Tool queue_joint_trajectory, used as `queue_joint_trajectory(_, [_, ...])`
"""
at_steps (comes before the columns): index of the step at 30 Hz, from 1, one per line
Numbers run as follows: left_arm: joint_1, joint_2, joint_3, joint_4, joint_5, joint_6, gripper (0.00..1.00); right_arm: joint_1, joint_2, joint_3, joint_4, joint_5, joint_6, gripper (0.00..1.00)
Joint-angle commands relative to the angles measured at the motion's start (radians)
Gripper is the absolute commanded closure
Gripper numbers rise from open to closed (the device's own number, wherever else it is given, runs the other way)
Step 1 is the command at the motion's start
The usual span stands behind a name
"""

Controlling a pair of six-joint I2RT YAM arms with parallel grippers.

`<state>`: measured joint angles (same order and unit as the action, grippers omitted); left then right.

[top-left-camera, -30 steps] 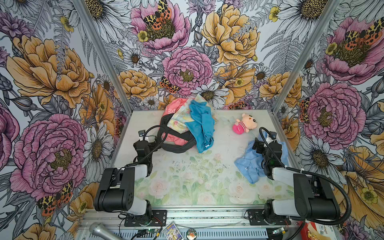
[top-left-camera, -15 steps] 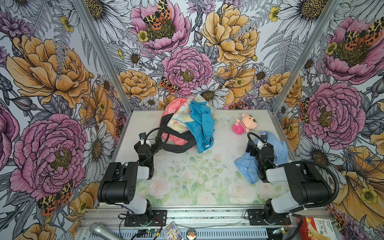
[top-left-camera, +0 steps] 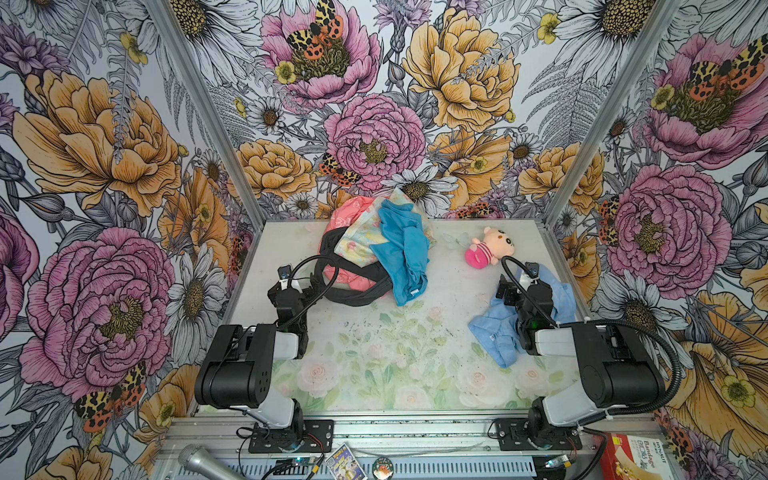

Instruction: Pick out a specific cloth from the pile

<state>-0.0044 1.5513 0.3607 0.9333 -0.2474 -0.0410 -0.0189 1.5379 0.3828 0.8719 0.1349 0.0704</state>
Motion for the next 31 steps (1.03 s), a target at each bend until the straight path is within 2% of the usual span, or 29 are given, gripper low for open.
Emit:
queue_joint_trajectory(1, [-0.009,-0.002,0.0,0.036,-0.018,0.019,0.01,0.004,-0.002,0.007,0.005,-0.016,0.015,0.01])
queue_joint_trajectory(31, [-0.01,-0.002,0.001,0.037,-0.02,0.021,0.01,-0.003,-0.001,0.01,-0.003,-0.047,0.008,0.01])
